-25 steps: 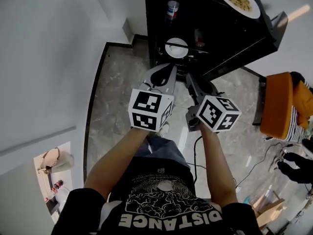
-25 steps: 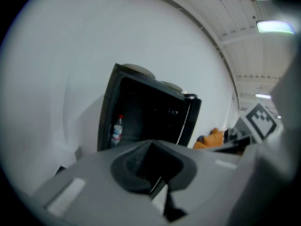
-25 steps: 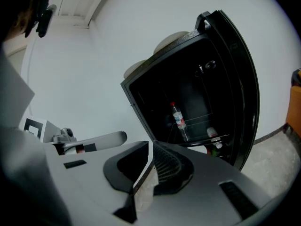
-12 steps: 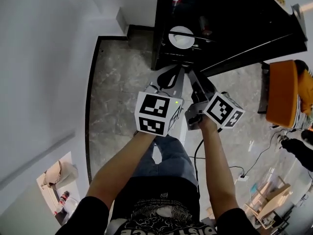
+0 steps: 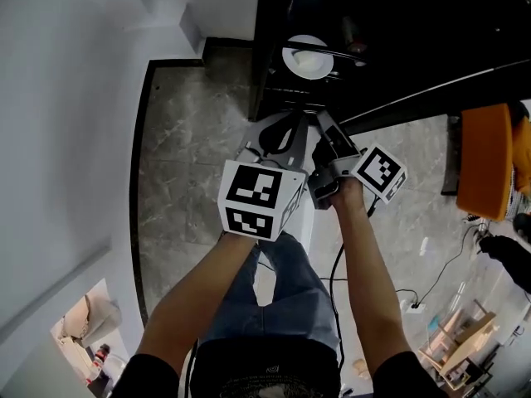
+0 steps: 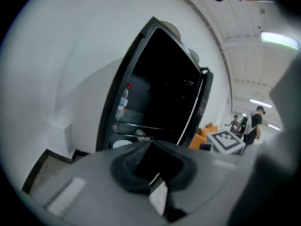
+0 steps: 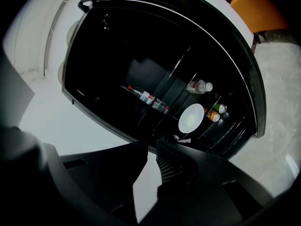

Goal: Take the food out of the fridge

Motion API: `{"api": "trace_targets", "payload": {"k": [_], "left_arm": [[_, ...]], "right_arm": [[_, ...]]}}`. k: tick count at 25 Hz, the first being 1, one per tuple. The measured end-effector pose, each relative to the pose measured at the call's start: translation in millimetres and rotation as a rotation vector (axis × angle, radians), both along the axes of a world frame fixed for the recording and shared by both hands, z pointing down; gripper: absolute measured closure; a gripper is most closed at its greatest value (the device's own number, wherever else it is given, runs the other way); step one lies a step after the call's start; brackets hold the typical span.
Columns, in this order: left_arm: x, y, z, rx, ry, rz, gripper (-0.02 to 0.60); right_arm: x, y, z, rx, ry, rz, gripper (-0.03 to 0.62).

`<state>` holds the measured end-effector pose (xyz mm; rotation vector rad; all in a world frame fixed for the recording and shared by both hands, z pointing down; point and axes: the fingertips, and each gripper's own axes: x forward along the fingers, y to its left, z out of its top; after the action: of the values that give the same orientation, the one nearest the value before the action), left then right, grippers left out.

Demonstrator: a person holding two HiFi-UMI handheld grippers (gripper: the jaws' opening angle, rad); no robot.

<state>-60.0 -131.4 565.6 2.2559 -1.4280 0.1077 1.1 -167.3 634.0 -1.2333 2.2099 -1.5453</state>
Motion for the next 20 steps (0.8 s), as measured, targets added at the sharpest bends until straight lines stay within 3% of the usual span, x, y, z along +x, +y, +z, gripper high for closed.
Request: {"api": "trace_targets", "payload": {"k": [11,20], "left_arm": [[5,-42,88,0.034,-0.053,0.032,0.58],[-3,-72,130,0.053,-0.065,0.021,0.58]], "right_arm": [[0,-81,121,-0.059,-0.168,0.074,0.52],[-2,-130,176,-0.128,-0.303,0.153,0.496]]}}
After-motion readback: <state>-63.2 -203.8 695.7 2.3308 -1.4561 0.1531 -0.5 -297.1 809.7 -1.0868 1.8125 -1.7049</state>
